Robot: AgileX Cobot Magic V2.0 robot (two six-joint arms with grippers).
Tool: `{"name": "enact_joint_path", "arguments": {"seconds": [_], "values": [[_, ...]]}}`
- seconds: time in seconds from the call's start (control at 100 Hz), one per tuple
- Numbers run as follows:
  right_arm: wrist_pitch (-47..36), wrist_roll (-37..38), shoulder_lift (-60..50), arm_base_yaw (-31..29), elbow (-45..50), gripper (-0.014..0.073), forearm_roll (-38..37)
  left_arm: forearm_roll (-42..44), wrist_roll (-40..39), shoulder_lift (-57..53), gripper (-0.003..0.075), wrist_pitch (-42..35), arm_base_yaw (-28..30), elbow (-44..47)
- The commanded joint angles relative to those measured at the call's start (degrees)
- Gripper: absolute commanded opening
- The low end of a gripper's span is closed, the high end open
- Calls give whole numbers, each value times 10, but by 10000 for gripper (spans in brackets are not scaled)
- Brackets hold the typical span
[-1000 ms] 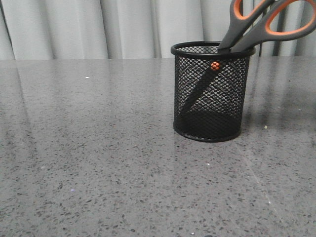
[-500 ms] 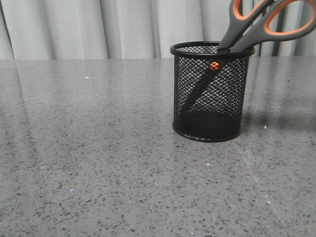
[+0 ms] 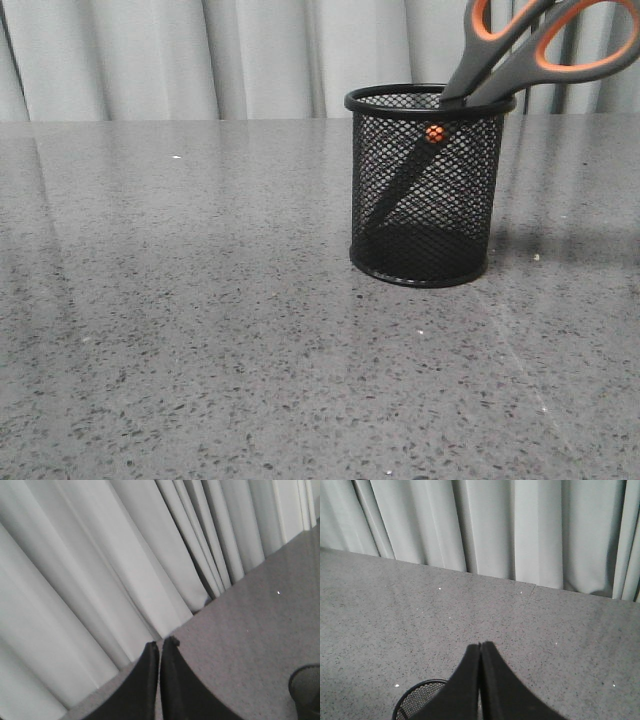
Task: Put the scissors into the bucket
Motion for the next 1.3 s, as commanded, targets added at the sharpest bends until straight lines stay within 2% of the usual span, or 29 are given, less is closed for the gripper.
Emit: {"name": "enact_joint_path", "arguments": {"seconds": [0.0, 0.2, 0.33, 0.45, 0.54, 0.83, 1.29], "values": [[-68, 4, -31, -4, 20, -52, 10, 62, -86, -22, -20, -93, -2, 72], [-97, 4, -108, -4, 117, -52, 10, 94, -205, -99, -20, -205, -2, 281], [-129, 4, -172, -4, 184, -52, 10, 149, -317, -169, -20, -212, -2, 405], [-134, 4, -225, -4, 243, -52, 10, 161, -376, -252, -20, -241, -2, 498], [-154, 4, -260, -4, 287, -52, 10, 162, -391, -313, -20, -239, -2, 544], [-159, 4, -365, -4, 371, -52, 32, 139, -394, -435, -20, -238, -2, 603], [-136, 4, -401, -4, 393, -55, 32, 129, -394, -446, -20, -243, -2, 614]]}}
